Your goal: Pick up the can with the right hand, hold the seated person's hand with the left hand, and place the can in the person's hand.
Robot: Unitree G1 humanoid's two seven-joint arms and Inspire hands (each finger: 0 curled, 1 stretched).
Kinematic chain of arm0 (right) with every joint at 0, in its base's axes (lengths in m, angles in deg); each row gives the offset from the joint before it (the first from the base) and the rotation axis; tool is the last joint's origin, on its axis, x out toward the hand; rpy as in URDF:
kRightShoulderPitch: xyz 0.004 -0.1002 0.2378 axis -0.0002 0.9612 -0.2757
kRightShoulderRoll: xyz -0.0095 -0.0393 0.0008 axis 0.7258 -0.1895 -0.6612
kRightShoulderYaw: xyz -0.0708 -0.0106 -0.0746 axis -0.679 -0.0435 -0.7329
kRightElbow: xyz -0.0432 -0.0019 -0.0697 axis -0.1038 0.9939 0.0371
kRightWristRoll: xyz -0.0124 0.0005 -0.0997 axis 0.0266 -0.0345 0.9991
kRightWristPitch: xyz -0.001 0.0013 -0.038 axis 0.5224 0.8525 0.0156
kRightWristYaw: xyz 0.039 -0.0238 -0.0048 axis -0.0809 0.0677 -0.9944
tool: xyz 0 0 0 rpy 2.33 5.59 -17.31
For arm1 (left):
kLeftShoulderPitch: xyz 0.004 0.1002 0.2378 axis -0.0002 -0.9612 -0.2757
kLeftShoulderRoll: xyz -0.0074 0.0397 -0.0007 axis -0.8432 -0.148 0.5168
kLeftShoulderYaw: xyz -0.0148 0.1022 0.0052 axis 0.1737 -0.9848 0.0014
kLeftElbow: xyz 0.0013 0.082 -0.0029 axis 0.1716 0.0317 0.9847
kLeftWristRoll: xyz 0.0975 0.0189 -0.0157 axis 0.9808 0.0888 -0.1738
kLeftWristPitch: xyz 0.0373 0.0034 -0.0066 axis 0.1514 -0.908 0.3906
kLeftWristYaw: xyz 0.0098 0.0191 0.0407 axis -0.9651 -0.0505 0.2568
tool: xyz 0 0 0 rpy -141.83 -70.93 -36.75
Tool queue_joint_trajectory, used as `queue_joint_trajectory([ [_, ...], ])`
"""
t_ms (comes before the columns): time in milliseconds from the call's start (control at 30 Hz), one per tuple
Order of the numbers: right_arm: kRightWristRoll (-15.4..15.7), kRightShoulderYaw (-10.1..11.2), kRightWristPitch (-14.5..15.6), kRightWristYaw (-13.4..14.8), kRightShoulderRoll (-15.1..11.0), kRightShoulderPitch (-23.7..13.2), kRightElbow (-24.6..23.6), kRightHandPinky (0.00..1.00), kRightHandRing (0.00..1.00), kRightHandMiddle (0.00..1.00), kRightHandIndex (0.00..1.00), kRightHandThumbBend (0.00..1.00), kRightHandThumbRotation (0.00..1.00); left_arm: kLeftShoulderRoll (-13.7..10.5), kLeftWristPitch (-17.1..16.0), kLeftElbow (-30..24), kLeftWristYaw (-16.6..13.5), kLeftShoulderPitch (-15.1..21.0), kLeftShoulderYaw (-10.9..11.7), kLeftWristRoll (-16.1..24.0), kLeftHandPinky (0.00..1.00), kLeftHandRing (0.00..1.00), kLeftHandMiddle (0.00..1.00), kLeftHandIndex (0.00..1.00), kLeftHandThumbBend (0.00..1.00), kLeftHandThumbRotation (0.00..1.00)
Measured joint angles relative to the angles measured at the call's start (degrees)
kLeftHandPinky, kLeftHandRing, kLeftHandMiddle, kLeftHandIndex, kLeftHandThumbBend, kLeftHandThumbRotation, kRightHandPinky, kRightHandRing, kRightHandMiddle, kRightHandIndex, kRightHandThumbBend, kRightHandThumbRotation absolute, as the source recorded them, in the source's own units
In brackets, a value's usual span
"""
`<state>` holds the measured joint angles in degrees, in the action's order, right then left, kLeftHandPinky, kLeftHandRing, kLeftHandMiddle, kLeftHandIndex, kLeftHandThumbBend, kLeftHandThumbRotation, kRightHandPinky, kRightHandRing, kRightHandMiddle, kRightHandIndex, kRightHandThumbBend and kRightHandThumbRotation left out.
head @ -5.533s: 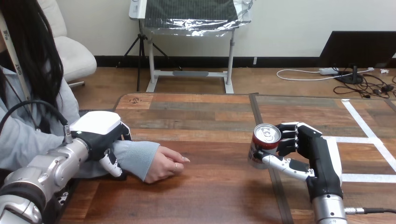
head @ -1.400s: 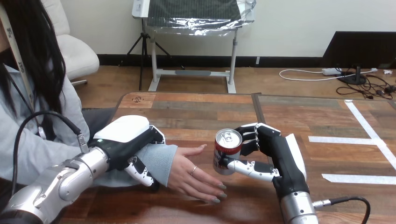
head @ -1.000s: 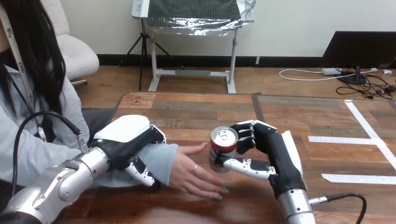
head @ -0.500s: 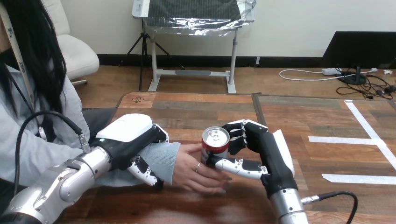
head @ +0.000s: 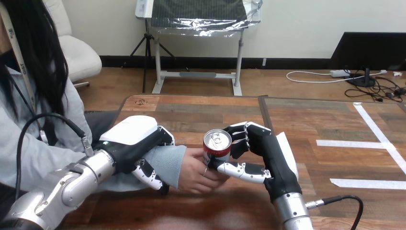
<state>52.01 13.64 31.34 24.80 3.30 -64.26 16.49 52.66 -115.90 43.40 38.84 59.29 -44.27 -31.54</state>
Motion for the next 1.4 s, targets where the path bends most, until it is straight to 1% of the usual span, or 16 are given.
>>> queue_joint_trajectory([
  [333,0.07,-0.60,0.38,0.71,0.69,0.10,-0.67,0.42,0.45,0.52,0.54,0.72,0.00,0.00,0.32,-0.80,0.15,-0.24,0.19,-0.91,0.27,0.34,0.41,0.42,0.90,0.00],
  [767,-0.36,-0.82,0.38,-0.03,1.10,0.13,-2.37,0.41,0.45,0.52,0.54,0.70,0.00,0.00,1.83,-2.72,1.03,-0.54,0.66,-1.71,0.27,0.34,0.41,0.42,0.90,0.00],
  [1200,-1.01,-0.97,0.39,-0.63,1.38,0.90,-4.57,0.40,0.45,0.52,0.54,0.70,0.00,0.16,1.59,-2.74,1.02,-0.54,0.94,-1.78,0.27,0.33,0.40,0.42,0.89,0.00],
  [1400,-0.98,-1.10,0.39,-0.45,1.49,1.32,-5.17,0.41,0.45,0.52,0.54,0.70,0.00,0.25,1.41,-2.74,1.01,-0.54,0.94,-1.77,0.28,0.34,0.40,0.42,0.89,0.00],
])
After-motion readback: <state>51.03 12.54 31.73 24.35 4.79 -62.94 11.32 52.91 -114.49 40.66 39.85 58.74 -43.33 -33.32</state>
